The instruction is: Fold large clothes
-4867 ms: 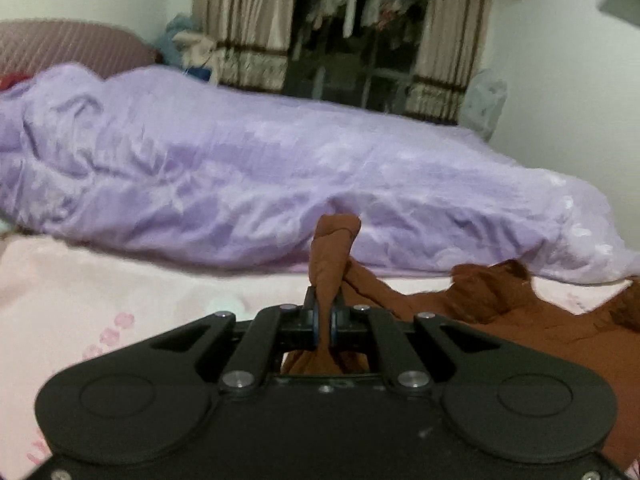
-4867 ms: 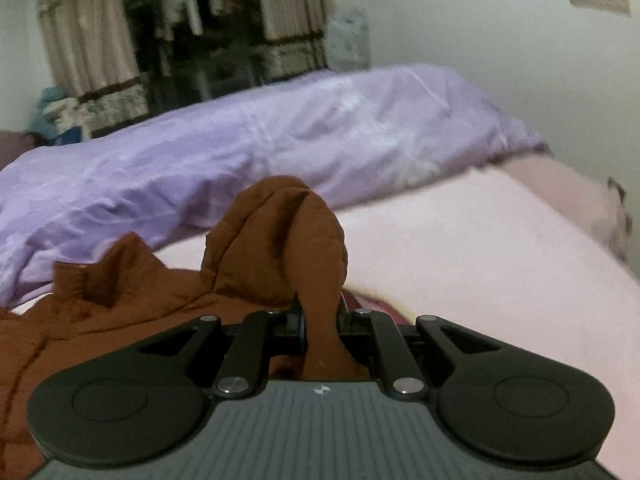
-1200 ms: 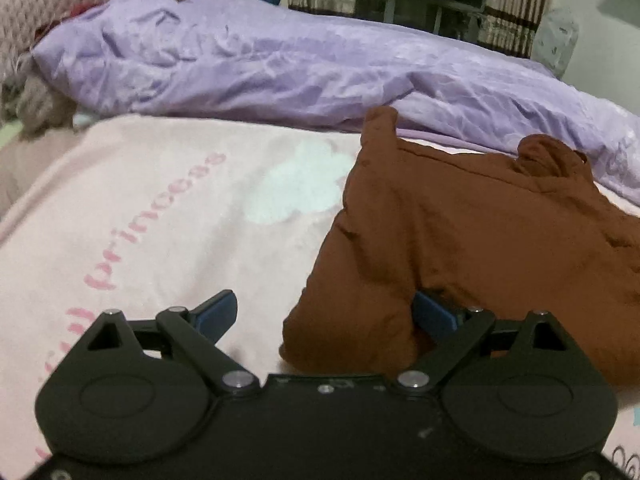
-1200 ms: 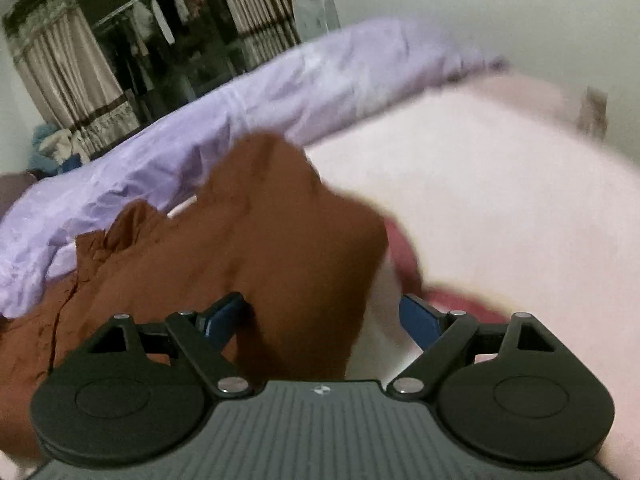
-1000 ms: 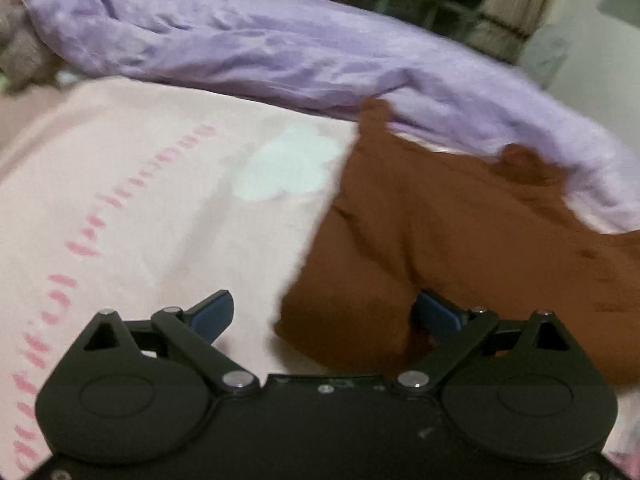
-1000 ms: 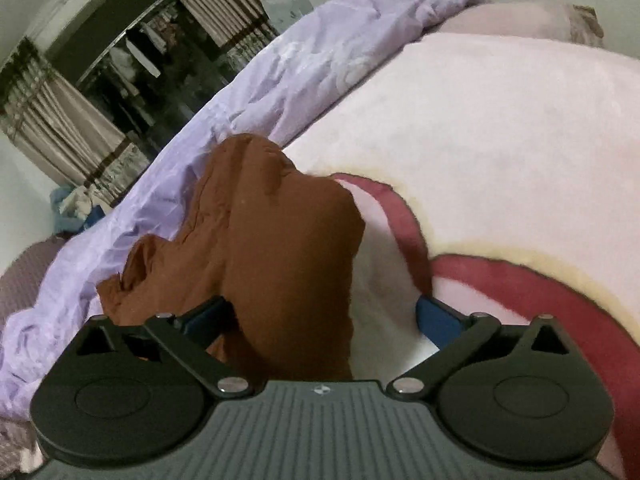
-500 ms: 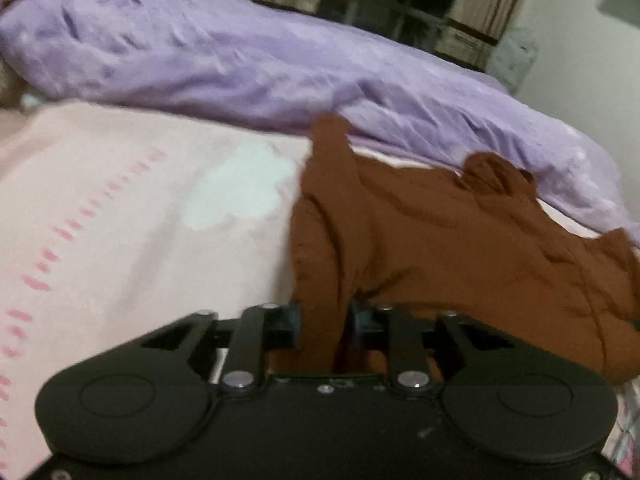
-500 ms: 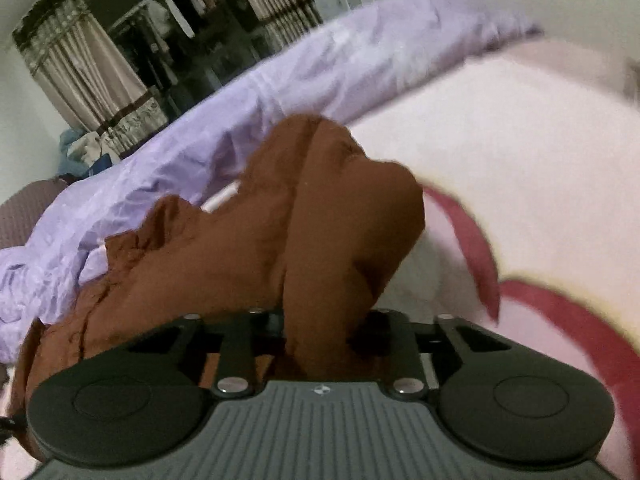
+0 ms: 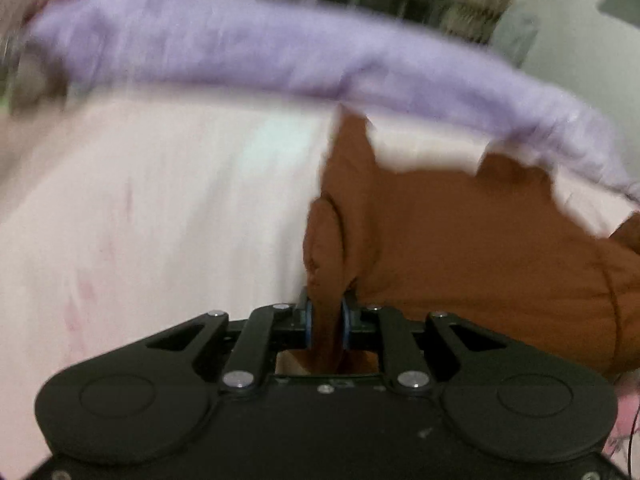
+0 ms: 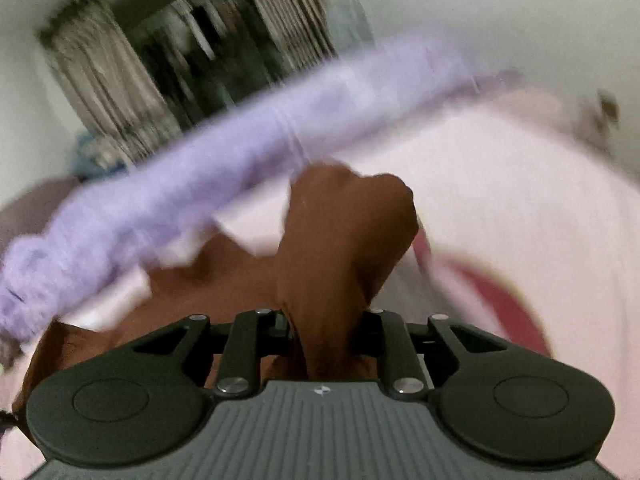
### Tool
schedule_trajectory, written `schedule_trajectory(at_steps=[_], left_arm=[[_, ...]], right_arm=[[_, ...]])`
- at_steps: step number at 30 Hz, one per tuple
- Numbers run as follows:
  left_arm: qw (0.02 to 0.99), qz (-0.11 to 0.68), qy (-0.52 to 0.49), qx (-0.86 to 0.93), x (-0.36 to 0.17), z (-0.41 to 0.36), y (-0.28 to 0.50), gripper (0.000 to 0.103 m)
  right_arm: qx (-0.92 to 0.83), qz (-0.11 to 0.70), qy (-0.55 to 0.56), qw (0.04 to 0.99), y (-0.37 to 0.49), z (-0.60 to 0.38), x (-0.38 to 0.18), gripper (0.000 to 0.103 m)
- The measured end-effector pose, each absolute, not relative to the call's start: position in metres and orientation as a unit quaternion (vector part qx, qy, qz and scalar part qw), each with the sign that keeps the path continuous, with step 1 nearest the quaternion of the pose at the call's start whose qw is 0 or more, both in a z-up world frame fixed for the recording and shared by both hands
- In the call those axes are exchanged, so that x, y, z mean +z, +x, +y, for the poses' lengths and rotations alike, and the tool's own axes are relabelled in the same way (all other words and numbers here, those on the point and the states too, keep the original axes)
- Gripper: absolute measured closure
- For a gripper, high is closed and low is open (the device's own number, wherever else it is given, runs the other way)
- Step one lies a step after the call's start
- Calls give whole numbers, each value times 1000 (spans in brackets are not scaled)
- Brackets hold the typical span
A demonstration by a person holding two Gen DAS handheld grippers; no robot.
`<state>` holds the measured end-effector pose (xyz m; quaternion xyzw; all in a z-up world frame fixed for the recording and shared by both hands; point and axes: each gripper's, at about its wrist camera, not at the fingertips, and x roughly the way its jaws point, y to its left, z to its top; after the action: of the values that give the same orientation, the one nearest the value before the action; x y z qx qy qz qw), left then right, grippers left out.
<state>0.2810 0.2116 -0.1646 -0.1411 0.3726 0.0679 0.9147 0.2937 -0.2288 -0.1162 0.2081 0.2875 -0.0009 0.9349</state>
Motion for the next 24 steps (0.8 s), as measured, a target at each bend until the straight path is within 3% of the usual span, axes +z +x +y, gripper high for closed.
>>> schedule_trajectory(at_steps=[2,3,4,6,10,12,16,24], left_arm=[[915,368,-150,72,-182,212,269,83],[918,360,-150,71,-179,212,265,79],[921,354,-146,72,-173,214,263,76],[926,342,-133,92,-158,217,259,52],[943,288,-71,149,-120,213,245,50],[947,277,-54,153,-106,204,245,44],[953,273,-23,126,-95,168,264,41],[949,293,50,107,-108,114,327,38]], right_arm=[[-14,321,220,921,294,-235,-152,60],[-17,320,228,920,292,-238,-160,44],[-24,313,236,920,290,-243,-161,36],[-33,300,238,923,287,-250,-145,36],[-89,249,186,946,268,-250,-107,38],[-122,208,169,956,258,-246,-94,50],[-116,167,115,972,262,-214,-71,50],[-40,187,-25,981,338,-143,-81,54]])
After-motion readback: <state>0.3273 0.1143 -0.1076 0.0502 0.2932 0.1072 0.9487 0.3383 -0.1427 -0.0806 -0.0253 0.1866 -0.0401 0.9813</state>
